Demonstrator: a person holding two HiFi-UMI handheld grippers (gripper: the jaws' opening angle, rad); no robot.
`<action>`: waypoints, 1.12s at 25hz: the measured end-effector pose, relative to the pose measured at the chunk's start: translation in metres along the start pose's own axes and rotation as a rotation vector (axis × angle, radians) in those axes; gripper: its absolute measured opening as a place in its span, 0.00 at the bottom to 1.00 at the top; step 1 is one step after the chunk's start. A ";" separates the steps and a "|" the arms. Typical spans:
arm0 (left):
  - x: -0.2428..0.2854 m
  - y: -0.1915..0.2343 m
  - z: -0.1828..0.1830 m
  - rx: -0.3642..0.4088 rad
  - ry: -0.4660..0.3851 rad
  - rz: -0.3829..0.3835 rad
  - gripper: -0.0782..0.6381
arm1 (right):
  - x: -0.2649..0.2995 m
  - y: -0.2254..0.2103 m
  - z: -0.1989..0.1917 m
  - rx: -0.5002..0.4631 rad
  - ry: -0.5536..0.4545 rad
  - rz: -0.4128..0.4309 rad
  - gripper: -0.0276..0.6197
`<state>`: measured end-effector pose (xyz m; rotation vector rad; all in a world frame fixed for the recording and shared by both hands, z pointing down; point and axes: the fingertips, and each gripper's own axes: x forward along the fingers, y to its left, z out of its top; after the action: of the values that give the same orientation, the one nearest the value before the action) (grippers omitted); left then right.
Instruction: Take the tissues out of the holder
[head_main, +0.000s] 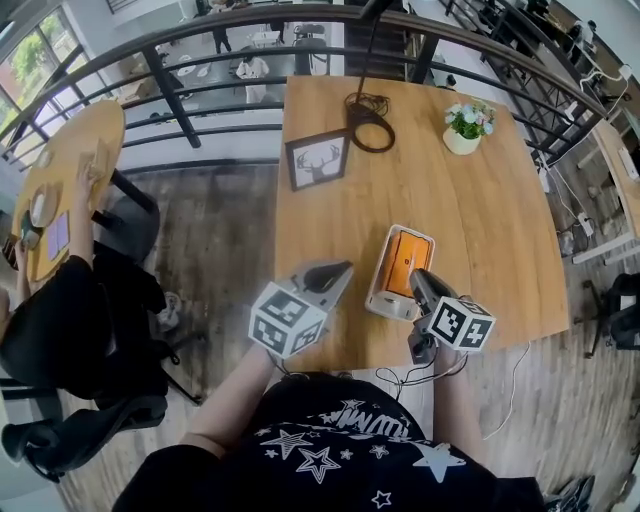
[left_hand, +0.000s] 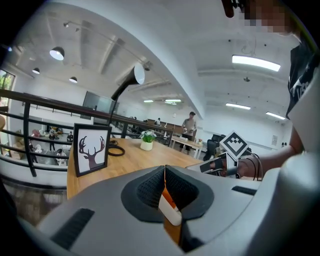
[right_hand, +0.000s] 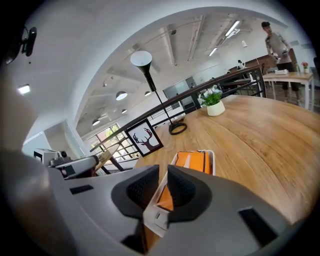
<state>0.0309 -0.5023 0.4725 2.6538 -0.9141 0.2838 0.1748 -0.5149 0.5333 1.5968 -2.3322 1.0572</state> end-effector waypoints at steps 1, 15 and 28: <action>0.001 0.005 -0.002 -0.005 0.002 -0.003 0.13 | 0.007 -0.001 -0.003 0.005 0.015 -0.006 0.11; 0.026 0.067 -0.009 -0.072 0.025 -0.019 0.13 | 0.066 -0.023 -0.020 0.036 0.177 -0.136 0.35; 0.026 0.070 -0.014 -0.084 0.040 -0.026 0.13 | 0.067 -0.032 -0.021 0.072 0.161 -0.151 0.09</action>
<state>0.0059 -0.5640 0.5087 2.5718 -0.8600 0.2848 0.1674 -0.5603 0.5959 1.6177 -2.0585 1.1983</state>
